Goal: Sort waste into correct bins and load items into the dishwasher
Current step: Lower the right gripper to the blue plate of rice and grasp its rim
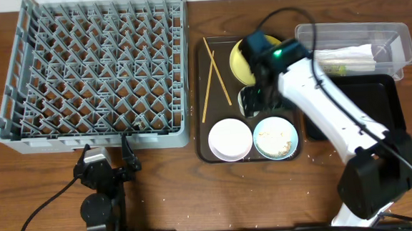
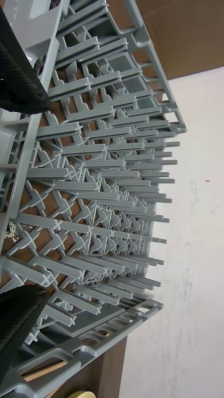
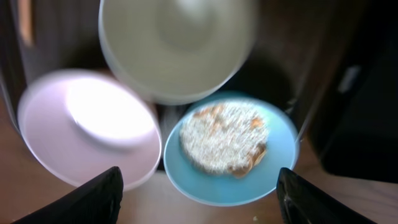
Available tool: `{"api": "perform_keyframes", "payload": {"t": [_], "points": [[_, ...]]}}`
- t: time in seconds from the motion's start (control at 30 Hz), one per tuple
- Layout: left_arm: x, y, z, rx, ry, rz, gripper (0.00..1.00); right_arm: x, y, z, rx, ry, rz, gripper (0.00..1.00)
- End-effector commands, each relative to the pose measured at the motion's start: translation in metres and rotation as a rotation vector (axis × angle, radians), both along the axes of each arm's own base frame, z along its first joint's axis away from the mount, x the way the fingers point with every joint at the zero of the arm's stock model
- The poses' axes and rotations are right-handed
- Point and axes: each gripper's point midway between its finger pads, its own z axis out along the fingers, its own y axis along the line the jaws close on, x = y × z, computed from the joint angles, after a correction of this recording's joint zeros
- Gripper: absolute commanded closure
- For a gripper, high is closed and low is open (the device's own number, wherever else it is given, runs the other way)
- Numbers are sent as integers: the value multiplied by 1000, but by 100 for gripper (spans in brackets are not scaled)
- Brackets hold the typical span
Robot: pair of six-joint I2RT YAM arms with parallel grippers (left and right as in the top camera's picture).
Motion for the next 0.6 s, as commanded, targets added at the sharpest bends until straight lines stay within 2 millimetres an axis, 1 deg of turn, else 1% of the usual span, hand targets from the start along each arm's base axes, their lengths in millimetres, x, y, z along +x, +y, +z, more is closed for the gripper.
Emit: {"api": "perform_keyframes", "payload": {"t": [0.0,0.03,0.07,0.17,0.33,0.47,0.57], "points": [[0,3,-18,5,45,16,11,-32,15,-20,-48,72,262,28],[0,3,-18,5,45,16,11,-37,17,-22,-55,86,291,29],[0,3,-18,5,45,16,11,-46,18,-24,-66,109,323,36],[0,3,-18,5,45,16,11,-54,19,-25,-62,115,367,39],[0,3,-18,5,45,16,11,-68,21,-18,25,58,434,37],[0,3,-18,5,45,16,11,-75,18,-23,75,-16,440,31],[0,3,-18,5,45,16,11,-79,18,-32,94,-40,462,31]]}}
